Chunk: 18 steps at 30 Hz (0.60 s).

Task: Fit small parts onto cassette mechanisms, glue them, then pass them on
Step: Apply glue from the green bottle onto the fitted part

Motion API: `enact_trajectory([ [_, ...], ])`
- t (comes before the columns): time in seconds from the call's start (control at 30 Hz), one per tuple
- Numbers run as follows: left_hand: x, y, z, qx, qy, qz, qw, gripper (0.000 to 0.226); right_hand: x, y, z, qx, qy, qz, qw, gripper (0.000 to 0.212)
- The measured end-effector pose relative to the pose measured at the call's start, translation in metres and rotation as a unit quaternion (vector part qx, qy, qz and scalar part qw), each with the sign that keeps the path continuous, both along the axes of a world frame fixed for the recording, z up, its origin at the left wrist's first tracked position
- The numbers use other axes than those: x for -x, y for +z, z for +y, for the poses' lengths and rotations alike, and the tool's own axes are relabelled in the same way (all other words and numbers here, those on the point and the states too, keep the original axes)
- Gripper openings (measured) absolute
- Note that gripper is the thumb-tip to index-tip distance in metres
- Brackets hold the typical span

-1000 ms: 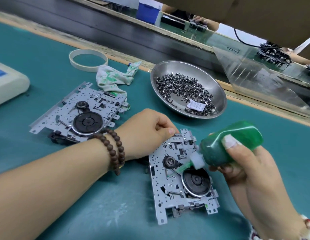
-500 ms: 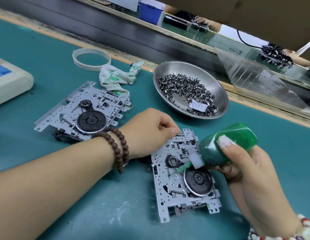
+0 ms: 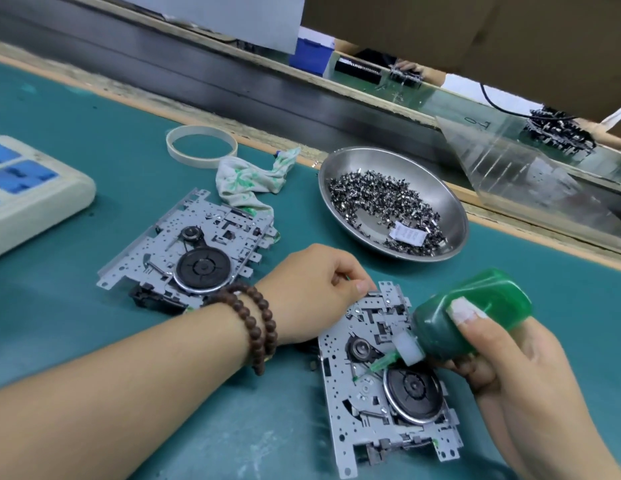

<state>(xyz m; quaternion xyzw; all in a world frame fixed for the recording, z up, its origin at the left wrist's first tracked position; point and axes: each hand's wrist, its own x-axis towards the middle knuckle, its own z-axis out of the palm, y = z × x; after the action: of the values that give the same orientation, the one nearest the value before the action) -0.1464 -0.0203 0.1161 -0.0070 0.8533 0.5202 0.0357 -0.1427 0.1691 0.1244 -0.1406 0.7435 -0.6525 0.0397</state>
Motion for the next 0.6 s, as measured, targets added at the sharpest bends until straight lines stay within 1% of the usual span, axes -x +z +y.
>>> enact_trajectory([
  [0.13, -0.001, -0.001, 0.001, 0.002, -0.006, 0.002, 1.0, 0.021, 0.001, -0.002, -0.003, 0.0, -0.025, -0.028, 0.999, 0.075],
  [0.3, -0.005, -0.002, 0.003, 0.014, 0.01, 0.026, 1.0, 0.024, 0.002, -0.002, -0.005, 0.001, -0.043, -0.042, 0.998, 0.074],
  [0.33, -0.005, -0.001, 0.003, 0.017, 0.012, 0.029, 0.999, 0.024, 0.002, -0.002, -0.005, 0.001, -0.041, -0.043, 0.998, 0.072],
  [0.37, -0.006, -0.001, 0.003, 0.017, 0.014, 0.032, 0.999, 0.023, 0.002, -0.002, -0.006, 0.007, -0.039, -0.05, 0.998, 0.065],
  [0.43, -0.006, -0.002, 0.003, 0.015, 0.017, 0.035, 0.999, 0.02, 0.002, 0.001, -0.006, 0.068, -0.033, -0.084, 0.994, 0.037],
  [0.47, -0.006, -0.002, 0.004, 0.014, 0.018, 0.037, 0.999, 0.017, 0.003, 0.004, -0.006, 0.104, -0.035, -0.099, 0.989, 0.031],
  [0.53, -0.006, -0.002, 0.003, 0.011, 0.02, 0.041, 0.999, 0.014, 0.005, 0.008, -0.003, 0.155, -0.051, -0.118, 0.98, 0.032],
  [0.6, -0.005, -0.003, 0.003, 0.008, 0.021, 0.04, 0.999, 0.013, 0.007, 0.011, 0.0, 0.175, -0.054, -0.138, 0.973, 0.033],
])
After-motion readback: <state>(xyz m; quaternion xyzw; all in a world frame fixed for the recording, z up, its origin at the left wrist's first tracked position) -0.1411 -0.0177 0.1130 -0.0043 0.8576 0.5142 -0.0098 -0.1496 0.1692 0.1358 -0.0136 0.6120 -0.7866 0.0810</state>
